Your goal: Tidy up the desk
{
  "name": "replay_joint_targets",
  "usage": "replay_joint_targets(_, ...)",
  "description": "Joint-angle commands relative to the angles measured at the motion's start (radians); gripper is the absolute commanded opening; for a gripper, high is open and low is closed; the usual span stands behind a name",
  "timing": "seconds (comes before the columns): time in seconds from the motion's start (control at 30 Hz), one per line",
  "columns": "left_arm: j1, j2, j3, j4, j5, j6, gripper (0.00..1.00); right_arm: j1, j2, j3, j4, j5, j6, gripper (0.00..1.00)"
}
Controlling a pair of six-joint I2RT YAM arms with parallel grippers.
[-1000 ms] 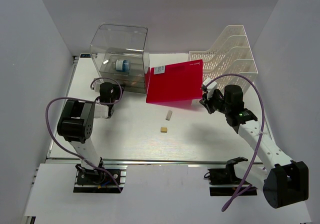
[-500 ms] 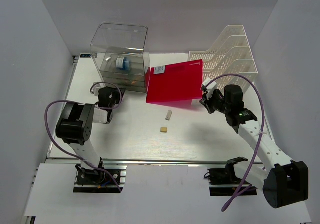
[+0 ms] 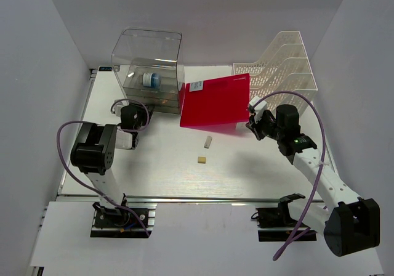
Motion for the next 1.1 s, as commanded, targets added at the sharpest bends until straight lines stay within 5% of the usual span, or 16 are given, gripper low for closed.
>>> replay_joint_targets(0.0,0.006,0.012,0.034,0.033,0.01,-0.004,0.42,-0.002,0.006,0.001,0.029,0.002,-0.009,0.0)
replay_joint_targets(0.3,0.006,0.053,0.026,0.13,0.01,-0.016,0.31,0.001,0.012,0.001,0.028,0.005,-0.013,0.0)
replay_joint_targets(1.07,0.006,0.15,-0.017,0.308,0.01,-0.047,0.23,0.001,0.016,0.002,0.025,0.011,-0.016,0.0)
